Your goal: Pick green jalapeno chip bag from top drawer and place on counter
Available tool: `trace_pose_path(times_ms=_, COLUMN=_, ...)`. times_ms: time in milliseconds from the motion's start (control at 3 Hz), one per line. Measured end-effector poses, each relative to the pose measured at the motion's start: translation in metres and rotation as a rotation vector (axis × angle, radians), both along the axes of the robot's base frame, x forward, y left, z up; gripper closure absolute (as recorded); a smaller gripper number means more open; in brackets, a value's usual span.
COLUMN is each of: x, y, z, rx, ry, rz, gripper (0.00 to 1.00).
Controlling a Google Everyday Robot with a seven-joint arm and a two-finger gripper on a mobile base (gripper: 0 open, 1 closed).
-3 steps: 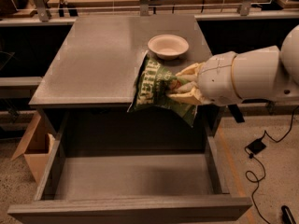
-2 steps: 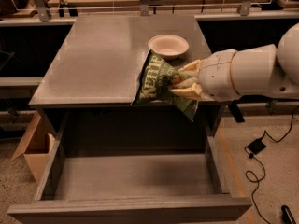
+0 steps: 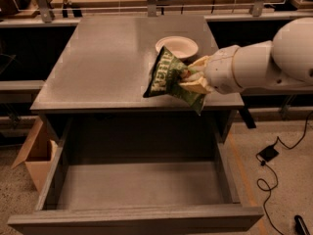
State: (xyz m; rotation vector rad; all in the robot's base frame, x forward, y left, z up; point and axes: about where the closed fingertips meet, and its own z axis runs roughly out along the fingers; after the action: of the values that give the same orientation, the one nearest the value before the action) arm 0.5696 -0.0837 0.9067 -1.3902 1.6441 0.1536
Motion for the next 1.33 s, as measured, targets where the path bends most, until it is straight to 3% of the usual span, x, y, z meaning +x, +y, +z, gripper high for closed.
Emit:
trace_pose_path(times_ms=333, x=0.0265, y=-0.0037, z=-0.0081, rx=-0.009, ry=0.011, rz=-0.023, gripper=1.0)
trace_pose_path(times_ms=667, x=0.0256, y=-0.0013, z=-0.0071, rx=-0.011, ry=0.009, rz=-0.019, gripper=0.82)
trace_pose_path(times_ms=1333, x=0.0245, y=0.0027, z=-0.0052, rx=-0.013, ry=0.006, rz=-0.012, gripper=0.36)
